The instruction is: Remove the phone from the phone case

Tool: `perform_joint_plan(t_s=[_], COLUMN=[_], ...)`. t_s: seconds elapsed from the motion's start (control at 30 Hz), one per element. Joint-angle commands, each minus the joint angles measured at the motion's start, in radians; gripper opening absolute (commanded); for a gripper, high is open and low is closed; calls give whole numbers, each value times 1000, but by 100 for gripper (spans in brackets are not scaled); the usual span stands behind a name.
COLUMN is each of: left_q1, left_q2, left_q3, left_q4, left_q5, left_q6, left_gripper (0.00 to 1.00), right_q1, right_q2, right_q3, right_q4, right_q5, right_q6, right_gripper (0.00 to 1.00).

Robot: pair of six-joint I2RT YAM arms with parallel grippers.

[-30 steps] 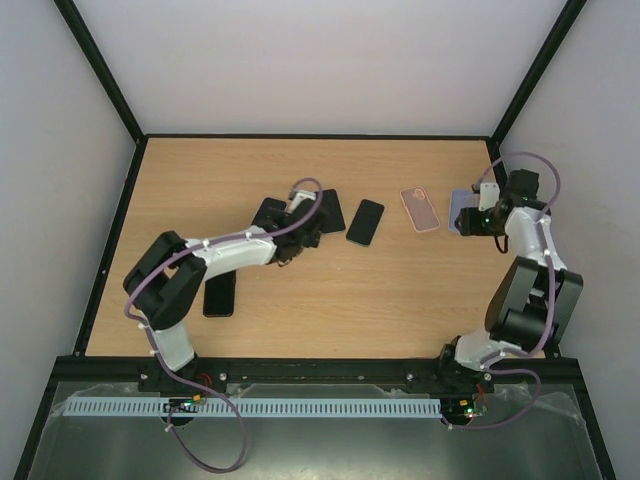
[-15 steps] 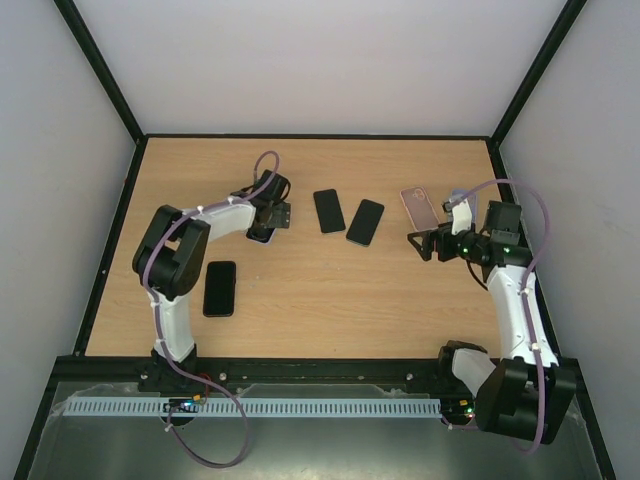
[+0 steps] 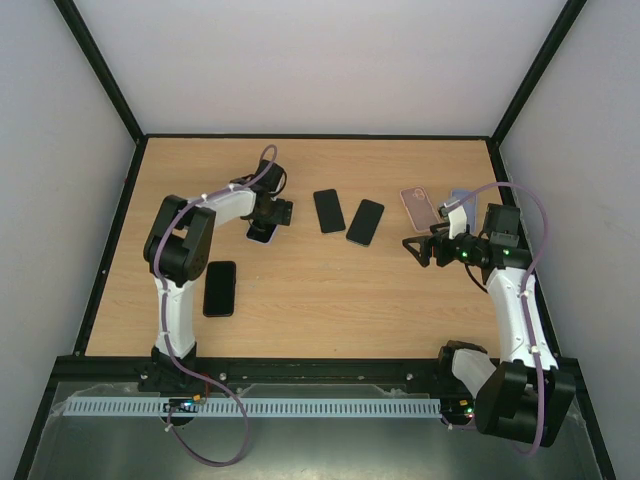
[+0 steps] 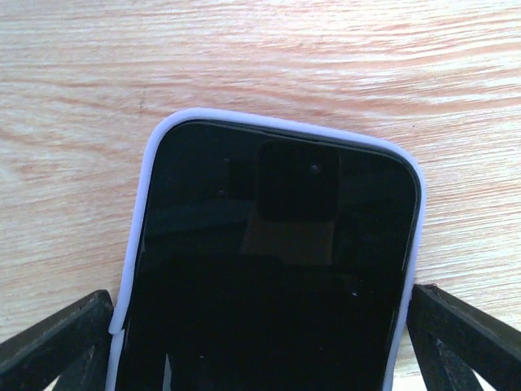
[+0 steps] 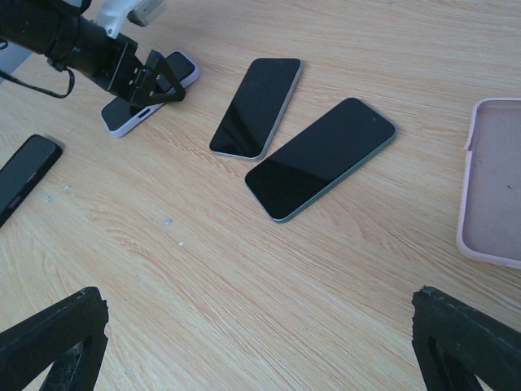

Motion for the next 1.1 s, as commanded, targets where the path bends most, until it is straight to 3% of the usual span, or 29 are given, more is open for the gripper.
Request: perform_joint_plan(t_s=[0.0, 0.23, 0.37, 0.63, 0.7, 0.8, 1.07], left_q1=[5, -33, -85, -237, -288, -377, -471], left_q2=[39, 25, -55, -340, -394, -466, -571], left_q3=[28, 57, 22, -175, -206, -235, -245], left_q4=[-108, -250, -248, -15, 54, 152, 378], left_q5=[59, 28, 21, 176, 184, 163, 70], left_q6=[40, 17, -30, -184, -227, -288, -438], left_gripper=[91, 70, 59, 38, 31, 27, 7], right_q1=[-2, -2, -2, -2, -2, 6, 233], right_q2=[-23, -28, -29, -14, -6, 9, 34], right_q3=[-10, -13, -18, -27, -24, -11, 80], right_q4=[-31, -31, -20, 13, 18, 20, 12], right_q5=[-30, -28, -19, 10, 8, -16, -15], right_q6=[-33, -36, -24, 11, 21, 50, 125], right_gripper=[98, 97, 96, 91, 90, 85, 78])
